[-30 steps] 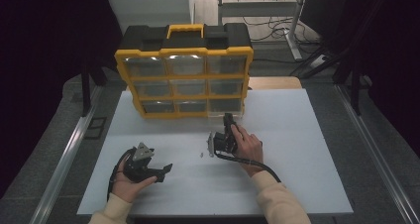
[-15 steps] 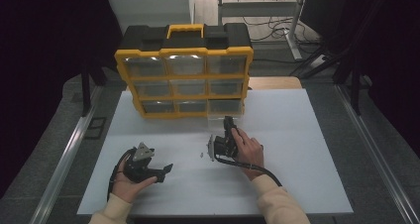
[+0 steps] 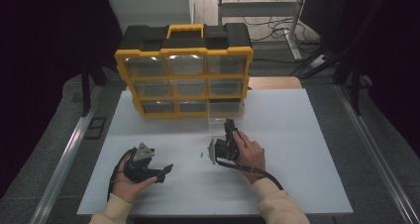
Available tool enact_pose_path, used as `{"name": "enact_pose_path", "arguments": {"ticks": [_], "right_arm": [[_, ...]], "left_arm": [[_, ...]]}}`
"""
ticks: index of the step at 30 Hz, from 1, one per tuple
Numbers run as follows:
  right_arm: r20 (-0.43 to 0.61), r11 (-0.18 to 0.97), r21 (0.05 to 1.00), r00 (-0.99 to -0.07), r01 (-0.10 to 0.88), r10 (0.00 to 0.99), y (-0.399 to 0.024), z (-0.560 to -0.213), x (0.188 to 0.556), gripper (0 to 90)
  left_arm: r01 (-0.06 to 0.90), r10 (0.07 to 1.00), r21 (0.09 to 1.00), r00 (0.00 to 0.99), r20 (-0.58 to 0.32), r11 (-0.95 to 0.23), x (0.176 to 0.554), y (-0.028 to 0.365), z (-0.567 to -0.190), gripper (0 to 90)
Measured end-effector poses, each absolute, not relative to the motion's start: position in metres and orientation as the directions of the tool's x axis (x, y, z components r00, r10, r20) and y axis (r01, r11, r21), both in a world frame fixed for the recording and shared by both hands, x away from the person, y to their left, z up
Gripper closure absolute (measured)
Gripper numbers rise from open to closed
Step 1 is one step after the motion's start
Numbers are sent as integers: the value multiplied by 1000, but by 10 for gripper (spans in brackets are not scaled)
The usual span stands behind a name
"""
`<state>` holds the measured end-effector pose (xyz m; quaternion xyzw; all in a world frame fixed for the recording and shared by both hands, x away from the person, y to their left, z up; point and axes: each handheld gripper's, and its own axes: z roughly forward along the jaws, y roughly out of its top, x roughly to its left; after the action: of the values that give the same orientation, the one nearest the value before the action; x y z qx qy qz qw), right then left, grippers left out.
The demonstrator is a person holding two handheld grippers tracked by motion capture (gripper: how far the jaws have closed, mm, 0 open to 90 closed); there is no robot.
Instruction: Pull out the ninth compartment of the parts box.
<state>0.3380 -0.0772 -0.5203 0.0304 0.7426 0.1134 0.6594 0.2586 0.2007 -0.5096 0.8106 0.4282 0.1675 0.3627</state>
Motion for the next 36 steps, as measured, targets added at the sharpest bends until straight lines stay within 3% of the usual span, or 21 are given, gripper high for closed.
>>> {"name": "enact_pose_path", "arguments": {"ticks": [8, 11, 14, 20, 25, 36], "right_arm": [[-969, 971, 216, -144, -102, 200, -77, -522, 336, 698], [-961, 966, 240, -166, -92, 223, -77, -521, 335, 576], [-926, 941, 327, -229, -85, 300, -78, -519, 333, 456], [-851, 901, 426, -372, -77, 371, -82, -512, 325, 328], [-800, 876, 480, -437, -55, 411, -91, -503, 321, 304], [-549, 742, 664, -616, 90, 566, -124, -489, 315, 298]], "left_arm": [[573, 814, 730, 579, -39, -372, 259, 201, -510, 119], [573, 814, 730, 579, -39, -372, 259, 200, -510, 119], [574, 816, 730, 577, -40, -370, 259, 201, -510, 119], [576, 816, 727, 577, -39, -373, 259, 201, -511, 119], [575, 818, 731, 574, -41, -367, 259, 202, -510, 119], [576, 817, 728, 576, -38, -372, 259, 201, -511, 119]]}}
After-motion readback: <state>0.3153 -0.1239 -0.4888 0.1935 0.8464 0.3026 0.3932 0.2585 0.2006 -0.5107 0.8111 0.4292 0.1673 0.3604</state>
